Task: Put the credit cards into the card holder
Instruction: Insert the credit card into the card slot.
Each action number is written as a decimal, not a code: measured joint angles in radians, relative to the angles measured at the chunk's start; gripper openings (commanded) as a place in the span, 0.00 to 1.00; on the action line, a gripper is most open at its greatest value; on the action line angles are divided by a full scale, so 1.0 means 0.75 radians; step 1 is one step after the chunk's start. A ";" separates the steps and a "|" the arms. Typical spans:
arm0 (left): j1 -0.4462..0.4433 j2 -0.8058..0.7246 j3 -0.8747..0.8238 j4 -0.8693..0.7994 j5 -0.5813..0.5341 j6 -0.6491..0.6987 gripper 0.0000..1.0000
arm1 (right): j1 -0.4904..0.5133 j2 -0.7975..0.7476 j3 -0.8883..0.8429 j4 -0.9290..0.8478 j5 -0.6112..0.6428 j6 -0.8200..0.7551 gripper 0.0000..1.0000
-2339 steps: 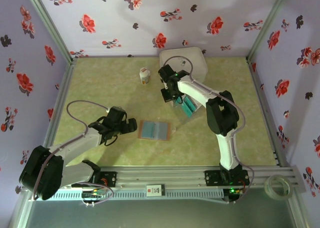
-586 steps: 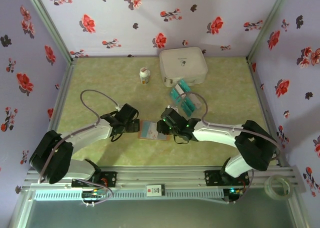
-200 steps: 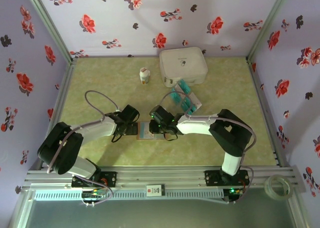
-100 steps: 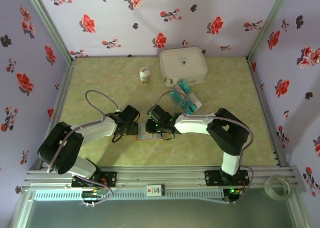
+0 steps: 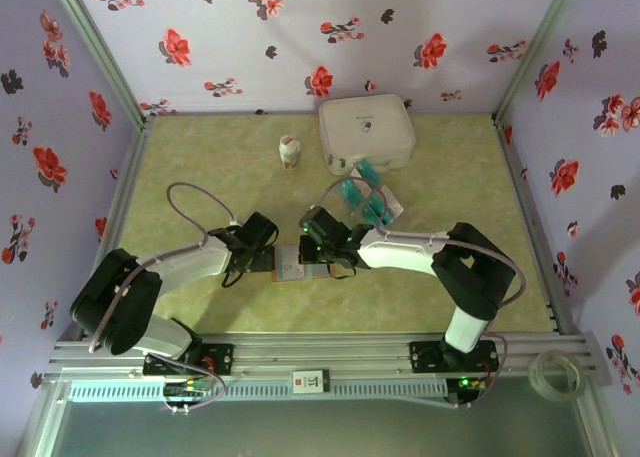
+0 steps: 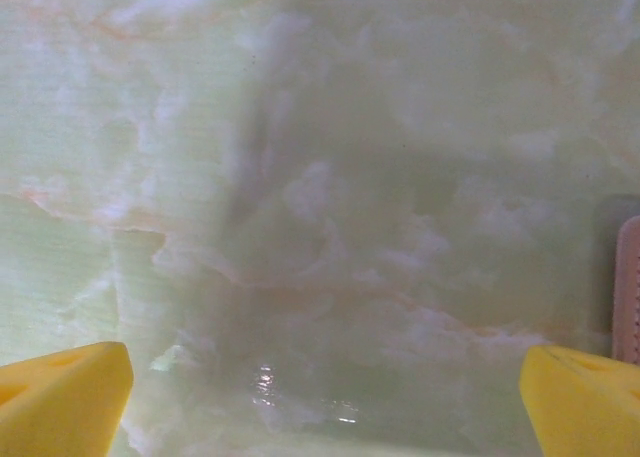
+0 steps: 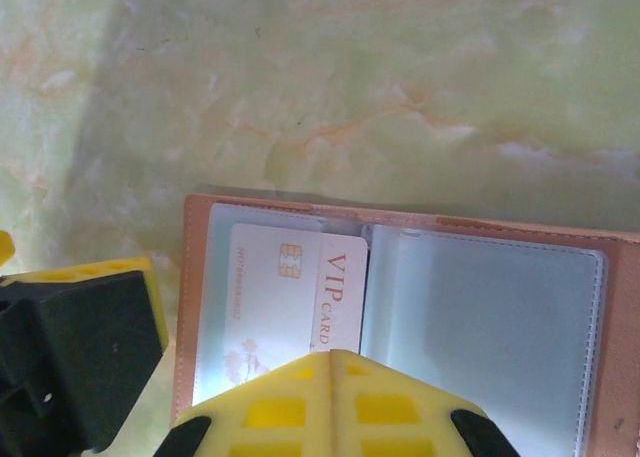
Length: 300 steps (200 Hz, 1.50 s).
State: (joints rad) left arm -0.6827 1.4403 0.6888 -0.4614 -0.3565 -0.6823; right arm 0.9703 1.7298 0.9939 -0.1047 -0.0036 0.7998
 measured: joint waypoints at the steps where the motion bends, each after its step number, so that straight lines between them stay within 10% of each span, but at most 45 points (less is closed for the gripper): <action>1: 0.000 0.000 0.000 0.000 -0.001 0.000 1.00 | 0.000 0.002 0.000 0.000 0.000 0.000 0.00; 300: 0.008 0.040 0.033 -0.032 0.001 0.001 1.00 | 0.036 0.188 0.125 -0.013 -0.049 -0.001 0.05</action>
State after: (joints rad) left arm -0.6769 1.4700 0.7136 -0.4854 -0.3557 -0.6815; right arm 0.9970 1.8709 1.0874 -0.1143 -0.0402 0.7994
